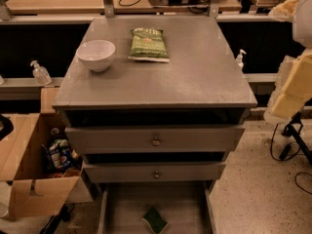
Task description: Pick sponge from bottom drawer and place on counter
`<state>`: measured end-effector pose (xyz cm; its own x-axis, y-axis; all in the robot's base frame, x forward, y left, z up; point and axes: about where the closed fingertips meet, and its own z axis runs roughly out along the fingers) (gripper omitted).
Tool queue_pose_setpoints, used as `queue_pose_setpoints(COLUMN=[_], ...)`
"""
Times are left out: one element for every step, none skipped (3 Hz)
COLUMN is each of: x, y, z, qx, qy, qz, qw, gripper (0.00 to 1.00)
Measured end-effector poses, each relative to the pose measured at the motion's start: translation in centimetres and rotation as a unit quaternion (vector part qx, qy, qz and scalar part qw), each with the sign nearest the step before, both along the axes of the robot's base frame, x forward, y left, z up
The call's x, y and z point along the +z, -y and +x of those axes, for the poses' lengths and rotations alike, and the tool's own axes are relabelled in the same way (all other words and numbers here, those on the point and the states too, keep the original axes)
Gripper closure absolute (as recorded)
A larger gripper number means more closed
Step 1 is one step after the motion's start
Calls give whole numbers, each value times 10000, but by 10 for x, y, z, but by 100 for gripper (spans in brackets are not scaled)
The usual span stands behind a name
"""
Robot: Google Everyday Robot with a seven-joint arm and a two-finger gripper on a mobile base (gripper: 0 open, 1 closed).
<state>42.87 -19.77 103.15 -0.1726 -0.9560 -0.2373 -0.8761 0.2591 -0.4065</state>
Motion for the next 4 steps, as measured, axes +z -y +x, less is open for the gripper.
queue_pose_setpoints(x=[0, -6, -39, -94], y=[0, -1, 6, 24], z=[0, -1, -21, -43], qx=[0, 8, 31, -36], qy=[0, 80, 302, 457], qz=[0, 119, 546, 1014], qw=[10000, 9999, 9980, 9938], gripper=[0, 0, 0, 0])
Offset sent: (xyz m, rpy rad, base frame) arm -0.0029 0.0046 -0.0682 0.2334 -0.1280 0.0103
